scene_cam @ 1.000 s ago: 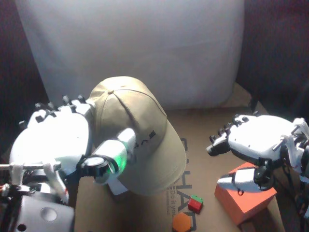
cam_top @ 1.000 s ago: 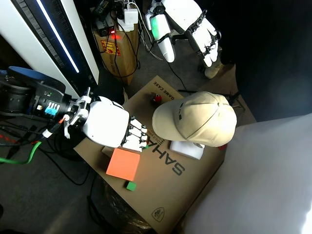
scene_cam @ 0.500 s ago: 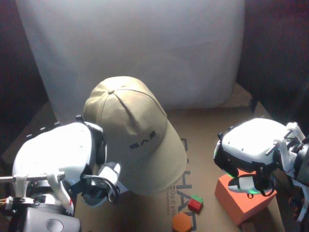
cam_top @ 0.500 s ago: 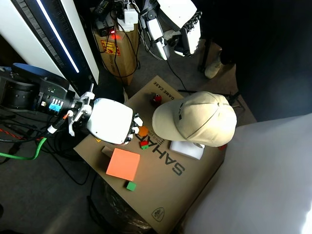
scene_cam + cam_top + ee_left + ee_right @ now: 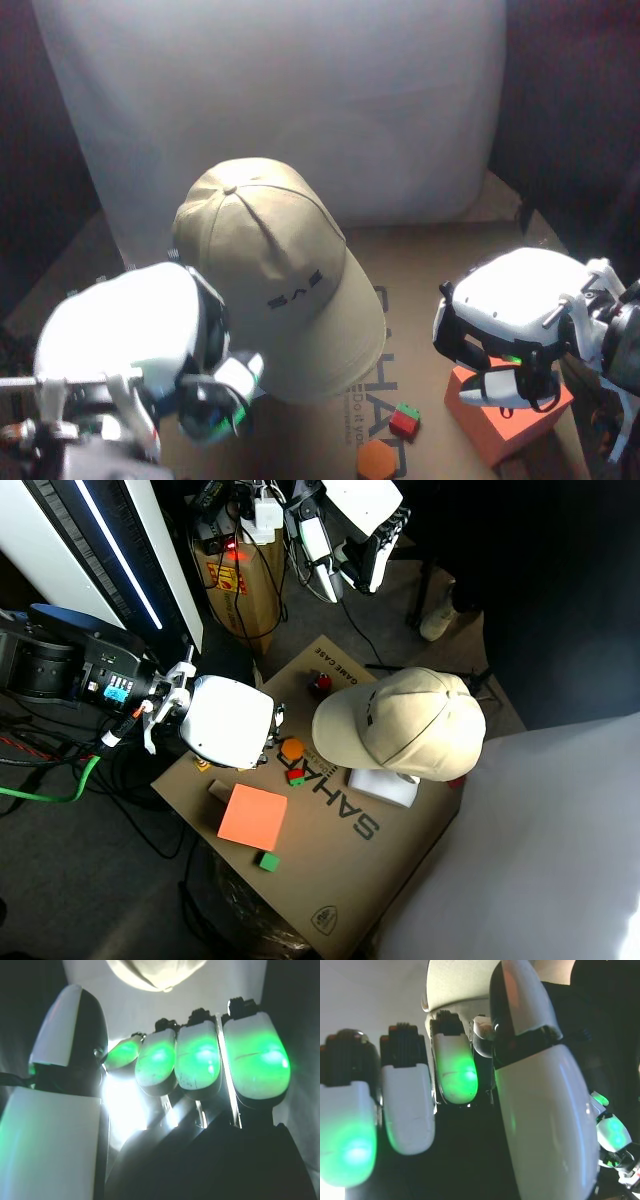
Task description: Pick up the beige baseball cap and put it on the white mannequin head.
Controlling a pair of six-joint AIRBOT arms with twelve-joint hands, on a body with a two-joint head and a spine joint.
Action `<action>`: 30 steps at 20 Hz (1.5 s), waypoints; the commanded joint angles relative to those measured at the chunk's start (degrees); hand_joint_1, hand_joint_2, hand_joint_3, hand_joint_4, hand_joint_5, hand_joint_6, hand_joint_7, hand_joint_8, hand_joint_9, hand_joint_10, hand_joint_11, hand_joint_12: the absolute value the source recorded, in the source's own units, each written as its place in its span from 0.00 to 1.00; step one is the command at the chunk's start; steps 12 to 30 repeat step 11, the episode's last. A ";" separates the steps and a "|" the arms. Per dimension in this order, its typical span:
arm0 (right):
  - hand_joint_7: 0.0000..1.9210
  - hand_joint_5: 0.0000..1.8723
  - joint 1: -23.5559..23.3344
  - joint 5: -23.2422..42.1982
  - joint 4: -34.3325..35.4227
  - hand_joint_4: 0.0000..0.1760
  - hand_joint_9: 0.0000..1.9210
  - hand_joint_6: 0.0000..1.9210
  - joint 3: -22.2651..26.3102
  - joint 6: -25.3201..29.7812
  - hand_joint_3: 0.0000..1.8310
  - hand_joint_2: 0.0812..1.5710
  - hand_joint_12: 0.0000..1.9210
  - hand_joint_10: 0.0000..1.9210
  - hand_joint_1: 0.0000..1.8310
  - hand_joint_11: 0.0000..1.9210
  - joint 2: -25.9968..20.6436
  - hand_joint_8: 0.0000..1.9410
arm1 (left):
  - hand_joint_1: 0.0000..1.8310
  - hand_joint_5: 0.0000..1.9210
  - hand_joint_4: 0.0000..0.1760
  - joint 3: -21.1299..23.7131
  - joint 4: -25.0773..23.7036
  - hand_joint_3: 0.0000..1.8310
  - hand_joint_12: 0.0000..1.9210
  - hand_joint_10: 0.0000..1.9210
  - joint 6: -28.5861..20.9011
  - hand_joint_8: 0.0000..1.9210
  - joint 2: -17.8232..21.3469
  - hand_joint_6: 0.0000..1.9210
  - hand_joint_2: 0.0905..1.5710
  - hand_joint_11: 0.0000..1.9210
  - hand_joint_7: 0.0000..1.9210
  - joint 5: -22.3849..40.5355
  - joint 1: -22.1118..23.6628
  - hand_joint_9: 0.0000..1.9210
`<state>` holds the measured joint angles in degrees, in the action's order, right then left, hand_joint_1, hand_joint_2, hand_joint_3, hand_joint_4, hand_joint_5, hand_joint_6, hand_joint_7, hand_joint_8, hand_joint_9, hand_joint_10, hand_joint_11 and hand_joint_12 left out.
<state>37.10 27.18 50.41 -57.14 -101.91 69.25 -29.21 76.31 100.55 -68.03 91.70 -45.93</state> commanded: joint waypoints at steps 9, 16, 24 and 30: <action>0.82 0.70 -0.23 3.84 -1.44 1.00 0.93 1.00 0.24 -0.28 0.01 0.83 1.00 1.00 0.50 1.00 -0.40 1.00 | 0.50 0.63 0.48 0.30 -4.62 0.00 1.00 1.00 -1.69 1.00 -1.64 1.00 0.76 0.78 0.72 5.81 -2.18 0.73; 0.82 0.72 -0.26 3.82 -1.45 1.00 0.93 1.00 0.22 -0.28 0.01 0.83 1.00 1.00 0.51 1.00 -1.03 1.00 | 0.50 0.63 0.47 0.25 -4.92 0.00 1.00 1.00 -1.69 1.00 -1.65 1.00 0.76 0.78 0.72 5.84 -1.87 0.74; 0.82 0.72 -0.26 3.82 -1.45 1.00 0.93 1.00 0.22 -0.28 0.01 0.83 1.00 1.00 0.51 1.00 -1.03 1.00 | 0.50 0.63 0.47 0.25 -4.92 0.00 1.00 1.00 -1.69 1.00 -1.65 1.00 0.76 0.78 0.72 5.84 -1.87 0.74; 0.82 0.72 -0.26 3.82 -1.45 1.00 0.93 1.00 0.22 -0.28 0.01 0.83 1.00 1.00 0.51 1.00 -1.03 1.00 | 0.50 0.63 0.47 0.25 -4.92 0.00 1.00 1.00 -1.69 1.00 -1.65 1.00 0.76 0.78 0.72 5.84 -1.87 0.74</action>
